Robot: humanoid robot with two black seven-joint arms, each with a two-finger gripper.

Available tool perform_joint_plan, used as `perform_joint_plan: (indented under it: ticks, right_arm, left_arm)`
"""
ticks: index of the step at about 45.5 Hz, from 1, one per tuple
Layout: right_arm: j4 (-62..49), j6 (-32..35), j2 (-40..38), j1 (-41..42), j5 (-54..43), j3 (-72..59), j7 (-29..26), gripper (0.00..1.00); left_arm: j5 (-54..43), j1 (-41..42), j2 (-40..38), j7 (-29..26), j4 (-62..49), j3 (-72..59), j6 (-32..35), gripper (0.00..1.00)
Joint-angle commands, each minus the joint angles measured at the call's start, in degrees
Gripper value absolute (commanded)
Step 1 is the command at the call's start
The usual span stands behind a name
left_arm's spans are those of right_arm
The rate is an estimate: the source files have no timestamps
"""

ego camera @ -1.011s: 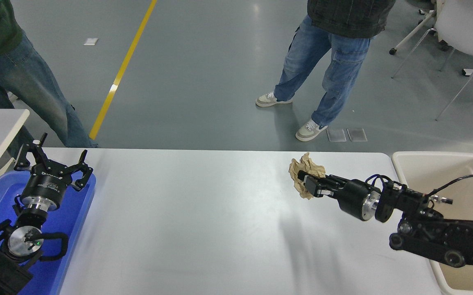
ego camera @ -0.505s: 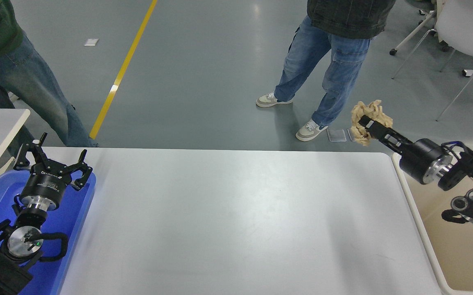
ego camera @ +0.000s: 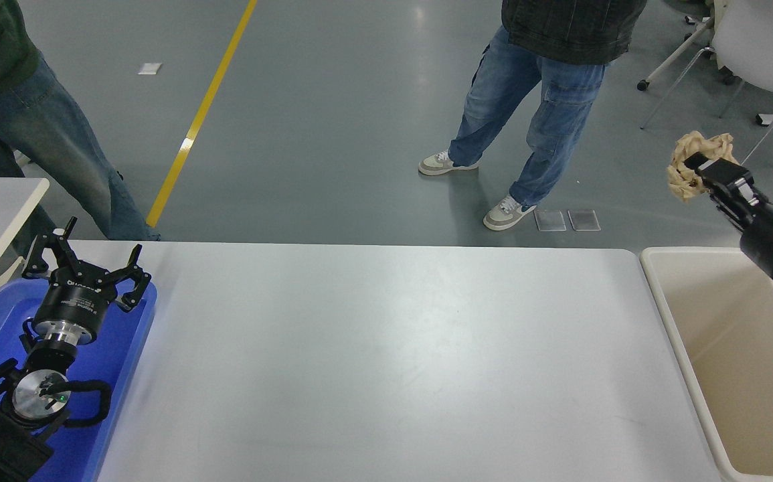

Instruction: Clean the table surface

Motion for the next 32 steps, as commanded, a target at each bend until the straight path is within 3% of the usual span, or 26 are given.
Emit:
perform_joint_plan:
  ticks: [1,11,32]
  right_arm:
    - [-6.61,3.73,-0.66,-2.54,7.41,0.06,2.58,0.00]
    - [-18.30,6.36,5.66,-5.18,14.00,0.14,3.28,0.00]
    - [-45.37,11.55,22.28,-10.71,18.14,-0.12,1.70,0.00]
  left_arm:
    - [0.00,-0.02,0.00,0.00,0.00,-0.02,0.00,1.00]
    - [0.00,0.07,0.00,0.00,0.00,-0.02,0.00,1.00]
    - [0.00,0.07,0.00,0.00,0.00,-0.02,0.00,1.00]
